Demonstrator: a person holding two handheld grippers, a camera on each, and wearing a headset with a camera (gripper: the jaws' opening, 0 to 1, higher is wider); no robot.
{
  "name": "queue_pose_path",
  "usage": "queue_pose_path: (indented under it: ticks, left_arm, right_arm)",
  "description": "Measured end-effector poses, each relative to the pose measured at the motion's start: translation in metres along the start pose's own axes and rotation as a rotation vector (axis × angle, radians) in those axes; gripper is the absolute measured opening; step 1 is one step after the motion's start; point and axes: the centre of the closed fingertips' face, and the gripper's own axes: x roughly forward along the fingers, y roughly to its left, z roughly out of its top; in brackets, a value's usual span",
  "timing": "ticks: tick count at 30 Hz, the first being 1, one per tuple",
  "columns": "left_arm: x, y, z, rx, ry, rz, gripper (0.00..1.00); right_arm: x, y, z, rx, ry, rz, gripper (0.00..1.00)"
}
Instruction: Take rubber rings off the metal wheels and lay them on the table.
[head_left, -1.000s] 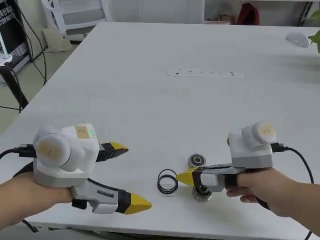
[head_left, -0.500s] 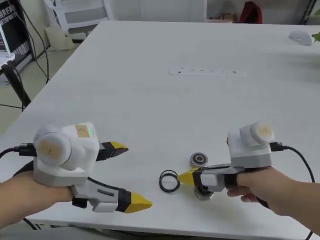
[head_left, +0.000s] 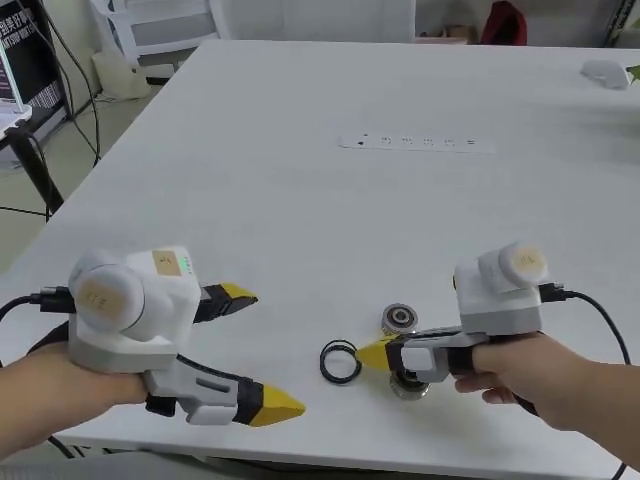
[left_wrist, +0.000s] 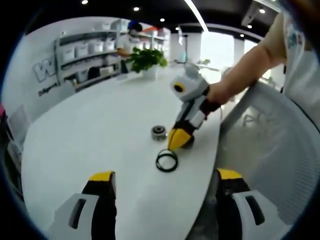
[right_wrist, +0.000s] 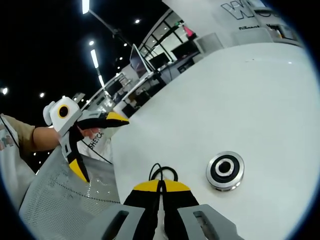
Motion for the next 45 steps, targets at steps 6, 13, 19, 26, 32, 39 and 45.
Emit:
queue_pose_path:
  ticks: [6,13,19,26,32,39,45]
  left_arm:
    - [0.001,-0.002,-0.002,0.001,0.005,-0.004,0.82]
    - [0.001,-0.004,-0.001,-0.003,0.007,-0.007,0.82]
    - [0.001,-0.005,-0.001,-0.004,0.008,-0.007,0.82]
    - [0.001,-0.005,0.001,-0.004,0.008,-0.008,0.82]
    - [0.001,-0.007,0.005,-0.004,0.003,-0.01,0.82]
    - [0.001,-0.009,0.01,-0.002,-0.002,-0.012,0.83]
    - [0.002,-0.01,0.014,0.003,-0.006,-0.014,0.83]
  right_arm:
    - [0.001,-0.002,0.0,-0.01,0.002,-0.011,0.0]
    - [0.001,-0.004,0.0,-0.015,0.005,-0.021,0.01]
    - [0.001,-0.005,0.0,-0.023,0.006,-0.026,0.03]
    - [-0.004,-0.005,0.006,-0.026,-0.021,-0.026,0.08]
    - [-0.012,0.0,0.019,-0.016,-0.073,-0.017,0.11]
    - [-0.023,0.002,0.029,-0.052,-0.105,-0.028,0.17]
    - [-0.033,0.007,0.034,-0.096,-0.124,-0.03,0.21]
